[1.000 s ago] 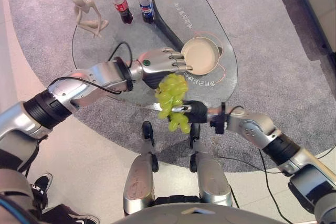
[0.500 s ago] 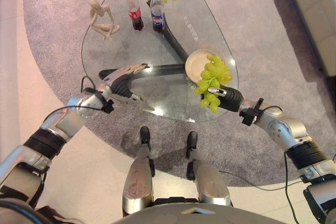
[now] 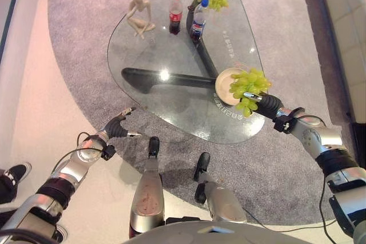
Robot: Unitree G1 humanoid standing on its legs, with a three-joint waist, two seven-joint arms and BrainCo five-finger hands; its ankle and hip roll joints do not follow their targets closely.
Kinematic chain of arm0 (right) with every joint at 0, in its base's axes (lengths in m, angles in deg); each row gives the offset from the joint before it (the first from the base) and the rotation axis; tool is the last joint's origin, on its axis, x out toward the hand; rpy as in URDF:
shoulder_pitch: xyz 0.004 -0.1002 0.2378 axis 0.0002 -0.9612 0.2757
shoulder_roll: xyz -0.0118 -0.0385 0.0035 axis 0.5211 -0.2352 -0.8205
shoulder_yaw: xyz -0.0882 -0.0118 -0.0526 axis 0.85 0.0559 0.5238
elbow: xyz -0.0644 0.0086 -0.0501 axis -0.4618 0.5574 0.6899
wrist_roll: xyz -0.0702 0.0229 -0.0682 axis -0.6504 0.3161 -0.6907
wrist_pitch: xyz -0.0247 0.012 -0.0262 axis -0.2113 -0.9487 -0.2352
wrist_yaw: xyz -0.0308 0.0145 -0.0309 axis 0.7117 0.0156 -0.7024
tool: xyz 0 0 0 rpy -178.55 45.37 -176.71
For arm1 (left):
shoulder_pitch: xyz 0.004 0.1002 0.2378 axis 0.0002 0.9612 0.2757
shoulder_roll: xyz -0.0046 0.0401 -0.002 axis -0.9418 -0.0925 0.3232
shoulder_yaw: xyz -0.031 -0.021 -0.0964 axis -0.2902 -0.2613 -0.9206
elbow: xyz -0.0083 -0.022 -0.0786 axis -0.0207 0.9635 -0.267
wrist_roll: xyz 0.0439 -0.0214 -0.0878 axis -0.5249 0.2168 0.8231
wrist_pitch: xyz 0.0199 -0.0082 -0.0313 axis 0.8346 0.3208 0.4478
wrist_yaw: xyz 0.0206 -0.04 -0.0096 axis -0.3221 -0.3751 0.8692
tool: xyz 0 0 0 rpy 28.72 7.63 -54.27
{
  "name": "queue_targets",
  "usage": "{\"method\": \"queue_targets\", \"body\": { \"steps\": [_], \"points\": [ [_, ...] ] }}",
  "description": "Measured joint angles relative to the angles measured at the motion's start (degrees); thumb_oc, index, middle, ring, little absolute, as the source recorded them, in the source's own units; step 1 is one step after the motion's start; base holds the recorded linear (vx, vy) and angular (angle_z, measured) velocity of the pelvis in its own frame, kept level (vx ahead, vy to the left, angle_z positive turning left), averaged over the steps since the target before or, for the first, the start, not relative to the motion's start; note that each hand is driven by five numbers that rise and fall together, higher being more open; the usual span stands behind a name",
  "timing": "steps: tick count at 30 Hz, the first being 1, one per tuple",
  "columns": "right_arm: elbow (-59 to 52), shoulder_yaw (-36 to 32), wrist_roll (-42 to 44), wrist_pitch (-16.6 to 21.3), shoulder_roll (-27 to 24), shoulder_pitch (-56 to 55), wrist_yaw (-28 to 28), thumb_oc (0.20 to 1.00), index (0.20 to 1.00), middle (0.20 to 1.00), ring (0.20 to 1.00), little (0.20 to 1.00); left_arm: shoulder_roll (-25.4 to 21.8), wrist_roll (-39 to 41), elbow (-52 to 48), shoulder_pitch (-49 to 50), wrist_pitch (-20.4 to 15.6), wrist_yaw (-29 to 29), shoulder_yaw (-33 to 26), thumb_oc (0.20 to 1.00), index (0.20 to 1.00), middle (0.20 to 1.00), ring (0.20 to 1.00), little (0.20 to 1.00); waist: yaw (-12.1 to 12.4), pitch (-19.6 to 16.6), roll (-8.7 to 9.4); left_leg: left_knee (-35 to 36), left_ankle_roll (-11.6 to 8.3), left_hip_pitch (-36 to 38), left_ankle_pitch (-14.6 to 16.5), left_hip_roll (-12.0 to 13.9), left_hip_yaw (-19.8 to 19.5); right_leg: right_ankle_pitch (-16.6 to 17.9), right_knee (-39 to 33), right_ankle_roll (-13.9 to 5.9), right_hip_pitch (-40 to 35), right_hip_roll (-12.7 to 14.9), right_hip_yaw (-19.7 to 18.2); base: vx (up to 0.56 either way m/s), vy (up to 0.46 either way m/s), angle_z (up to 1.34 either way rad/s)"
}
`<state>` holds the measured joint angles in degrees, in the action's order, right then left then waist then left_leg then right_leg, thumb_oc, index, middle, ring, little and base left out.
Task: Pick up fruits into the plate
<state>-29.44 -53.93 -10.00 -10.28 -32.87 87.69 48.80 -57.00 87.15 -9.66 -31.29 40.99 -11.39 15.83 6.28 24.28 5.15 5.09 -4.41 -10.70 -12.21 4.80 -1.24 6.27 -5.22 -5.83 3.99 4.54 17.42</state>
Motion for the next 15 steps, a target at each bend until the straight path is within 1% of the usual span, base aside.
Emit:
{"method": "queue_targets", "body": {
  "steps": [2,3,5,7,8,11,15],
  "points": [
    [2.6,0.0,-1.1,0.0,-0.2,2.6,-1.0,0.200,0.200,0.200,0.200,0.200,0.5,0.1,2.7,0.0,0.0,0.0,-0.1,1.000,1.000,1.000,1.000,1.000,0.5,1.1,0.28,0.0,-0.13,-0.2,-0.2,-0.1,-0.4,-0.1,0.0,-0.16,0.0,0.1,0.4,0.00,0.018,0.14],
    [4.1,0.0,-2.2,0.0,-0.2,4.7,-1.9,0.200,0.200,0.200,0.200,0.200,0.9,0.0,4.0,0.5,0.1,0.0,-0.3,1.000,1.000,1.000,1.000,1.000,1.2,2.2,0.10,0.0,-0.13,-0.4,-0.3,-0.2,-0.6,-0.2,0.0,-0.22,0.1,0.2,0.7,0.01,0.026,0.08],
    [5.7,0.0,-3.3,-0.1,-0.2,6.9,-2.7,0.200,0.200,0.200,0.200,0.200,1.5,0.1,4.7,0.5,0.1,0.1,-0.6,1.000,1.000,1.000,1.000,1.000,1.6,3.6,-0.10,0.0,-0.10,-0.5,-0.4,-0.4,-0.7,-0.2,0.0,-0.22,0.1,0.3,0.8,0.00,0.031,0.07],
    [8.5,0.0,-5.1,-0.3,-0.2,9.8,-3.7,0.200,0.200,0.200,0.200,0.200,2.4,0.0,5.8,0.3,0.0,0.0,-0.6,1.000,1.000,1.000,1.000,1.000,2.0,5.1,-0.70,0.0,0.06,-1.5,-0.7,-0.7,-1.5,-0.1,0.0,-0.23,0.6,0.5,1.5,0.00,0.044,0.19],
    [10.0,0.0,-5.9,-0.5,-0.2,10.8,-4.1,0.200,0.200,0.200,0.200,0.200,3.0,0.0,6.1,0.2,0.0,0.0,-0.6,1.000,1.000,1.000,1.000,1.000,2.1,5.5,-1.20,0.0,0.12,-2.1,-0.8,-1.0,-2.1,-0.2,0.0,-0.24,0.8,0.7,2.1,0.01,0.055,0.26],
    [13.5,0.2,-8.0,-0.8,-0.1,12.3,-4.6,0.200,0.200,0.200,0.200,0.200,4.0,0.1,6.1,0.4,-0.1,0.0,-0.6,1.000,1.000,1.000,1.000,1.000,3.2,6.1,-2.05,0.0,0.12,-2.3,-0.8,-1.5,-2.4,-0.4,0.0,-0.55,0.8,1.1,2.3,0.00,0.040,0.13],
    [16.4,0.3,-9.4,-0.9,-0.1,16.0,-5.9,0.200,0.200,0.200,0.200,0.200,4.1,0.2,6.1,0.2,-0.2,0.2,-0.3,1.000,1.000,1.000,1.000,1.000,3.4,6.7,-3.05,0.0,0.18,-3.9,-0.8,-2.1,-2.5,-0.7,0.4,-0.78,2.4,1.7,2.5,0.00,0.064,0.03]
  ]
}}
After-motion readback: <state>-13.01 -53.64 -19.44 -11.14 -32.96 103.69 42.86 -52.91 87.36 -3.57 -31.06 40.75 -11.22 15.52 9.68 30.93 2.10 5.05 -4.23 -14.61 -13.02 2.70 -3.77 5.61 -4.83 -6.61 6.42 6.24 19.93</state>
